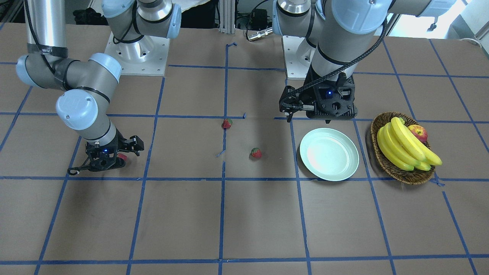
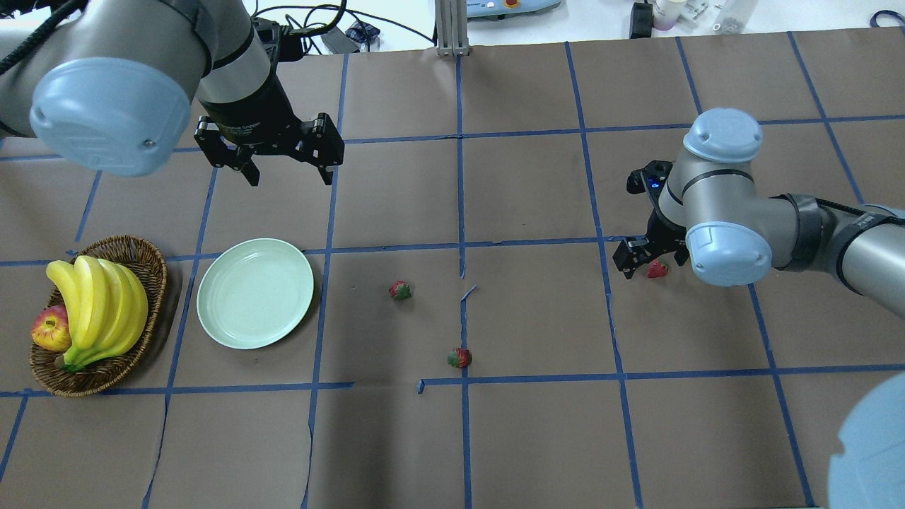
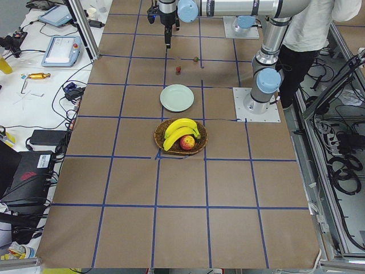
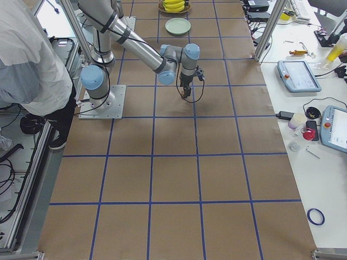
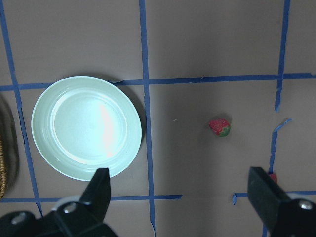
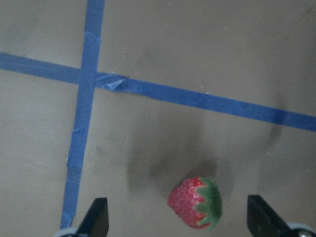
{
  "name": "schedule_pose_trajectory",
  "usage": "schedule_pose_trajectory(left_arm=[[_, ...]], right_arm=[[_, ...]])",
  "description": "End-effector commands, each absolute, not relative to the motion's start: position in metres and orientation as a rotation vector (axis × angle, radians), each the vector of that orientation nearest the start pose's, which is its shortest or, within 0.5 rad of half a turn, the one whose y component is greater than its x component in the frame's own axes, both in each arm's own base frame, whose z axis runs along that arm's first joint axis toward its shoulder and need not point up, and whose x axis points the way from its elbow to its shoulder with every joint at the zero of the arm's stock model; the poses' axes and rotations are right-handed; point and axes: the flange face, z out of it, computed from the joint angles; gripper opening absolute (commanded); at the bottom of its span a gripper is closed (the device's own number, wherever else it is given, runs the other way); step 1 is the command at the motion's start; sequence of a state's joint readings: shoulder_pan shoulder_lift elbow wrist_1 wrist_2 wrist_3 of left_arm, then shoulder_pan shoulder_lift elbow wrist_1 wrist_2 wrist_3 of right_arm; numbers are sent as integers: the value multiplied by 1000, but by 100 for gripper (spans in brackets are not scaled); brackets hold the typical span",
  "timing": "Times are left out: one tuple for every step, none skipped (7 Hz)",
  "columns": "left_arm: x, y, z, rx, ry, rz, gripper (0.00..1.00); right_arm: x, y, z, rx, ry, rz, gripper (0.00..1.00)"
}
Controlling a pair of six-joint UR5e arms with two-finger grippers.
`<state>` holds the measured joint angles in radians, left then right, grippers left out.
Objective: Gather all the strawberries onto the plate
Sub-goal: 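Move the right gripper back and grasp the last red strawberry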
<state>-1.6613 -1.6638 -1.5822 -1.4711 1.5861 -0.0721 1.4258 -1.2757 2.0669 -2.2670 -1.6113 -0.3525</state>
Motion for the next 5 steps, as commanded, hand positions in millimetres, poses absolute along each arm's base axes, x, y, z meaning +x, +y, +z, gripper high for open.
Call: schedule_pose_trajectory(left_arm=[[-179, -515, 444, 26, 3126, 8, 100], [-179, -515, 444, 29, 3126, 8, 100], [-179, -515, 445, 29, 3126, 3, 100], [-179, -514, 445, 26, 3126, 5, 100], [-179, -514, 445, 26, 3126, 5, 100]], right_arm=[[57, -500, 177, -329, 3135, 178, 74], [57, -500, 169, -332, 3131, 195, 74], [56, -505, 168, -334, 3137, 172, 74], [56, -506, 169, -329, 3137, 167, 73], [56, -506, 171, -328, 3141, 164, 54]])
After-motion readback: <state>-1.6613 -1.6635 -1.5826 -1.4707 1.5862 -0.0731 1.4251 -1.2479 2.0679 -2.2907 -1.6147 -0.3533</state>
